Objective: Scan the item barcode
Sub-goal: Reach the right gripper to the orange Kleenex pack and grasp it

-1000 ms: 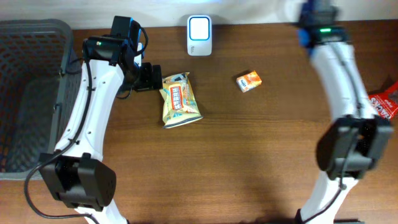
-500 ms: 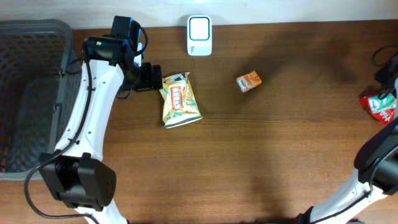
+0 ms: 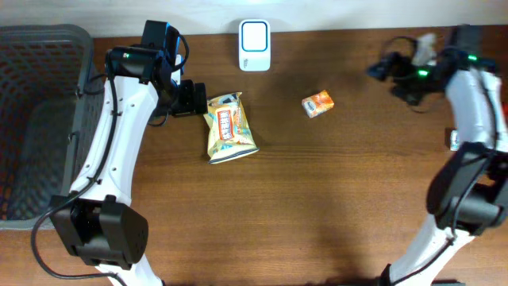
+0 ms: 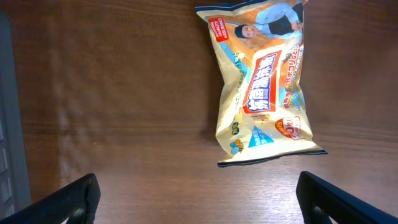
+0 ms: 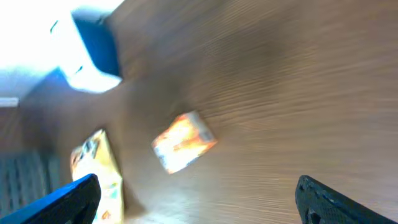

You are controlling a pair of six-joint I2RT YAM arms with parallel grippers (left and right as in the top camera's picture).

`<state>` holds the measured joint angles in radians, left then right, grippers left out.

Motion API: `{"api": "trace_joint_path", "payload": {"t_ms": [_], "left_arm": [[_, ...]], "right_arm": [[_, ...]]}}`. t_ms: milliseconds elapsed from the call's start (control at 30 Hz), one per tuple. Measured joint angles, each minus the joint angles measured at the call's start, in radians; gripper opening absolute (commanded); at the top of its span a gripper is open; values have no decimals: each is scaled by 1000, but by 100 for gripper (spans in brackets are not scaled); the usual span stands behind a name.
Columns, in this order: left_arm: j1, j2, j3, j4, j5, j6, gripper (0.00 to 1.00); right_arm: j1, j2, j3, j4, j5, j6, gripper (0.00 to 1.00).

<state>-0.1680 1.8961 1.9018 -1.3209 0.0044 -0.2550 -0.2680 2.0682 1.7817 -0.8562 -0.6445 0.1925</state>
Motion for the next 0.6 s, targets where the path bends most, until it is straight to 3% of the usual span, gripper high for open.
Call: {"api": "trace_joint_path", "payload": {"t_ms": [100, 233, 433, 600], "left_arm": [[0, 0, 0, 0, 0, 0, 99], [0, 0, 0, 1, 0, 0, 99], [0, 0, 0, 0, 0, 0, 99], [0, 0, 0, 0, 0, 0, 99]], "right_arm": [[152, 1, 0, 52, 108, -13, 97], [338, 58, -1, 171, 421, -18, 97], [382, 174, -1, 235, 539, -17, 96], [381, 182, -2, 104, 482, -17, 93]]}}
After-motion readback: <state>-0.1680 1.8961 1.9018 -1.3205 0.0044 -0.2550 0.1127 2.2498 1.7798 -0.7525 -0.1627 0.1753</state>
